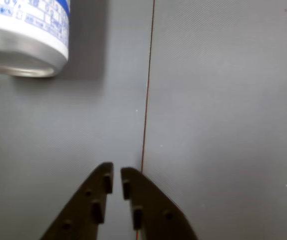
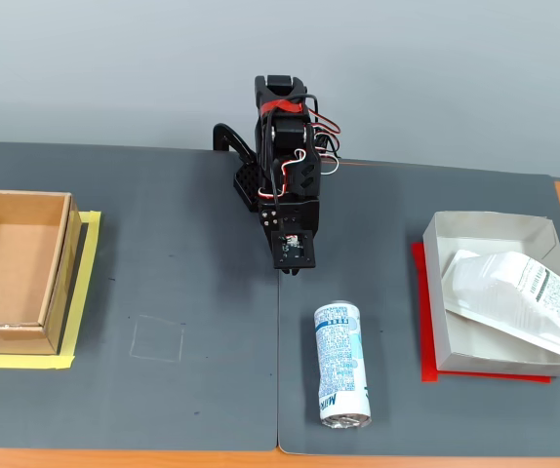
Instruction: Pick the sandwich and put it in the gray box
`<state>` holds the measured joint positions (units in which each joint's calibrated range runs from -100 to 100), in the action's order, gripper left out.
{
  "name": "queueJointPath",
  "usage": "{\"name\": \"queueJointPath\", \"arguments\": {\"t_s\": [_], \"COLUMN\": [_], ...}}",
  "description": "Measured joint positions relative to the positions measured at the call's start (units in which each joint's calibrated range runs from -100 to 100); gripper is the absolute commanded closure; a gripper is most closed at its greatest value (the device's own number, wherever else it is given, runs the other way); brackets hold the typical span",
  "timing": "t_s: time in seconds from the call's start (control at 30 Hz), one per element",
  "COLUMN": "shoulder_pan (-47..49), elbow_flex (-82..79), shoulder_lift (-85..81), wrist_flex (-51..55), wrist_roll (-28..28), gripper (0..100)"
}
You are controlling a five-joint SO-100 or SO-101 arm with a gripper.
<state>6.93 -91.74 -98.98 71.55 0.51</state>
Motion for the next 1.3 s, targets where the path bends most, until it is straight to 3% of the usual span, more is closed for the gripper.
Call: {"name": "queueJointPath", "arguments": {"t_s": [1.3], "shoulder_pan": [0.0], "elbow_flex": [-1.62], "shoulder_lift": [-0.08], "wrist_flex": [0.0], "wrist_roll": [0.0], "gripper": [98]}}
